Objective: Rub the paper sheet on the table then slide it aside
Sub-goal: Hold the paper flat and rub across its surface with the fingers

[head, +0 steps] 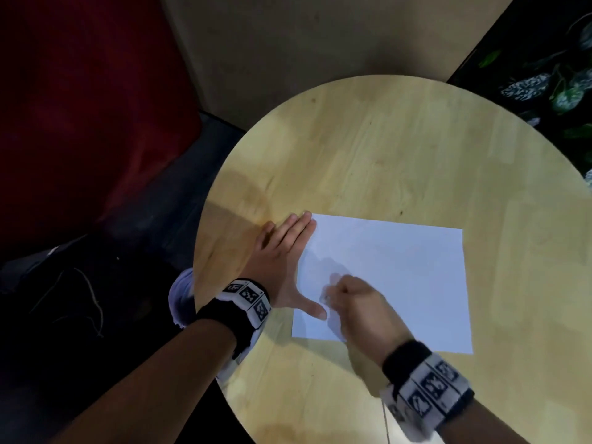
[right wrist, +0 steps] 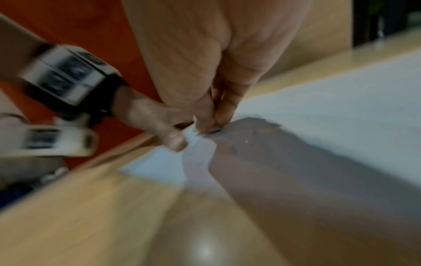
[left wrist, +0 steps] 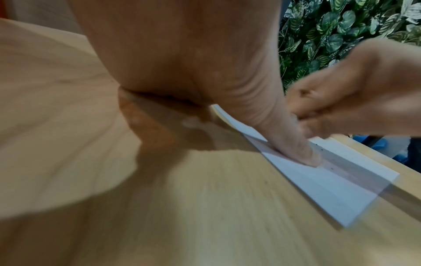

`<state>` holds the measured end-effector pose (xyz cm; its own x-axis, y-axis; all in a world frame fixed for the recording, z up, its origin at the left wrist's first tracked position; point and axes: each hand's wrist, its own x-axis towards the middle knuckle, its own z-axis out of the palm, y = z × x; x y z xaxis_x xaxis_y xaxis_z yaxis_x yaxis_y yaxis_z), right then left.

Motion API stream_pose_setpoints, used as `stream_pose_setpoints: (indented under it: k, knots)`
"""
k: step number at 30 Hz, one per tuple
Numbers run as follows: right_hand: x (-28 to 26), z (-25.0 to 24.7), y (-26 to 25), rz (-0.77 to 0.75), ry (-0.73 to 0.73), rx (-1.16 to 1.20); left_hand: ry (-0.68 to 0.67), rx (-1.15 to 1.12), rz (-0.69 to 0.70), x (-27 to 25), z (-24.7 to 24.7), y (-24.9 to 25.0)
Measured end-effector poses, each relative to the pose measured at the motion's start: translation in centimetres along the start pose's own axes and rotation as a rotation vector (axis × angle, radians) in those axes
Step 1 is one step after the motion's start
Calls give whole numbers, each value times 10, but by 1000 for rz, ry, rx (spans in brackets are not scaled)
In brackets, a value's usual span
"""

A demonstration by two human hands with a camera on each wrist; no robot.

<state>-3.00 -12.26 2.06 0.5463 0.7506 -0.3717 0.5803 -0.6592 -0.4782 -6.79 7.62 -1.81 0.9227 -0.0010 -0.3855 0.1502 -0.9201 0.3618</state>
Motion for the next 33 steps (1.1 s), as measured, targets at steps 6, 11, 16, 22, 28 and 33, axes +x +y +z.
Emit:
stream_pose_setpoints:
  k: [6, 11, 16, 22, 28, 33]
  knots:
    - [67, -21, 17, 77, 312, -24, -5, 7, -11, 0, -1, 3]
    - [-19, 8, 2, 32, 69, -10, 2, -32, 5, -1, 3, -2]
    - [57, -15, 17, 47, 267, -12, 4, 23, -11, -1, 0, 3]
    - [7, 2, 3, 68, 169, -8, -4, 36, -11, -1, 1, 3]
    - [41, -13, 10, 26, 156, -33, -3, 44, -16, 0, 0, 3]
    - [62, -15, 3, 83, 294, -26, 0, 44, -17, -1, -1, 4]
